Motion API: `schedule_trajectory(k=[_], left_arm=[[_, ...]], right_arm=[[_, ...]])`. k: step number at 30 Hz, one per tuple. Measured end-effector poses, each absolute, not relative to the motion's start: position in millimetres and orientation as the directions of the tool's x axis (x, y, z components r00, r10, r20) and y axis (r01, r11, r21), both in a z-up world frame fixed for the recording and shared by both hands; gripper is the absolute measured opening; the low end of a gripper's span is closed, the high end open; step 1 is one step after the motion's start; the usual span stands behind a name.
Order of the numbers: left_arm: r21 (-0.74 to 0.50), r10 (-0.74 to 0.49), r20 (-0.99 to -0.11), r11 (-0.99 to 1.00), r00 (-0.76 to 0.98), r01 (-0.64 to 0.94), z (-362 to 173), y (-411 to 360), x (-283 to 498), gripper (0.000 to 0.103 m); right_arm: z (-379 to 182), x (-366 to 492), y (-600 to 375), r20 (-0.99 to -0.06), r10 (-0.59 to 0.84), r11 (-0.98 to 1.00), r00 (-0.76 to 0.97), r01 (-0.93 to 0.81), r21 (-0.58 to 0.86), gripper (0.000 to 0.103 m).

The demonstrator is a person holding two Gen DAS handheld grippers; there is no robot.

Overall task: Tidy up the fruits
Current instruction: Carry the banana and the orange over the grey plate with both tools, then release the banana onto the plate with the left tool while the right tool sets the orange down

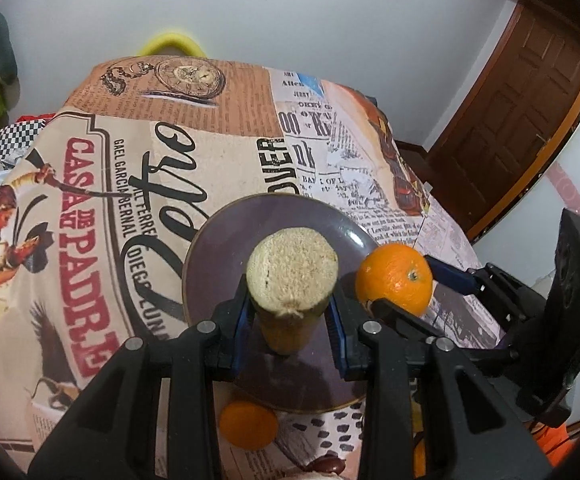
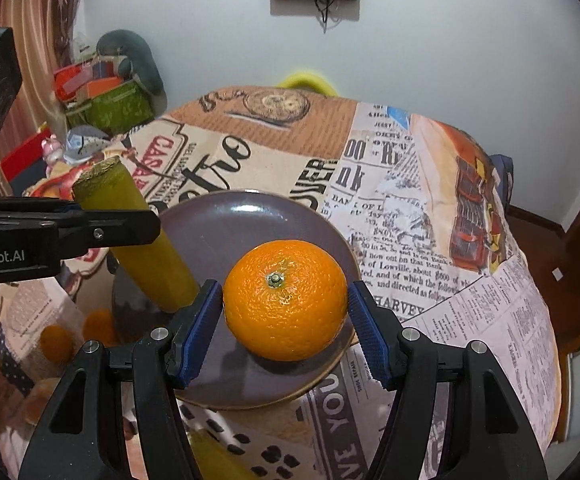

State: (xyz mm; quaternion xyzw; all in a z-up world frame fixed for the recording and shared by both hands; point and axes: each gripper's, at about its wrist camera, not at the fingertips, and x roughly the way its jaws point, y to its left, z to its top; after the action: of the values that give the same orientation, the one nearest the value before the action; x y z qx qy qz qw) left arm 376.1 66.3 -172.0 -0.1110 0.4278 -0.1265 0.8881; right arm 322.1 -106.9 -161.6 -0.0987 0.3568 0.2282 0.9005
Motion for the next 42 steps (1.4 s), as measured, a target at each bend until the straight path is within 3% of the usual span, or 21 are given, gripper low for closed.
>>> schedule_trajectory(k=[10, 13, 17, 21, 26, 42], left_arm=[[-0.293, -0.306, -0.744, 0.948, 0.594, 0.122, -176.5, 61.5, 389.7, 0.035], [-0.279, -0.295, -0.760, 0.953, 0.580, 0.118, -181.9, 57.4, 392.3, 0.047], [-0.271, -0.286, -0.764, 0.956, 0.578, 0.114, -185.2, 56.0, 392.3, 0.048], [-0.252, -0.257, -0.767, 0.963, 0.588, 0.092, -185.3, 57.8, 389.5, 0.064], [-0.266, -0.258, -0.771, 0.961, 0.581, 0.074, -186.7, 63.6, 387.7, 0.064], [-0.106, -0.105, -0.714, 0.993, 0.692, 0.041, -147.0, 57.9, 336.8, 0.065]], right_arm=[[-176.1, 332.7, -103.7, -0.736, 0.308, 0.872, 0.602, -0.488, -0.034, 0.062], [-178.8, 332.7, -104.0, -0.738, 0.309, 0.869, 0.600, -0.493, -0.037, 0.063], [-172.3, 332.3, -105.5, -0.723, 0.316, 0.871, 0.615, -0.490, -0.036, 0.065], [-168.6, 329.7, -107.2, -0.713, 0.319, 0.874, 0.624, -0.485, -0.034, 0.068], [-165.3, 323.5, -113.1, -0.704, 0.328, 0.877, 0.630, -0.480, -0.022, 0.070], [-135.0, 291.3, -133.7, -0.651, 0.343, 0.892, 0.677, -0.452, -0.001, 0.071]])
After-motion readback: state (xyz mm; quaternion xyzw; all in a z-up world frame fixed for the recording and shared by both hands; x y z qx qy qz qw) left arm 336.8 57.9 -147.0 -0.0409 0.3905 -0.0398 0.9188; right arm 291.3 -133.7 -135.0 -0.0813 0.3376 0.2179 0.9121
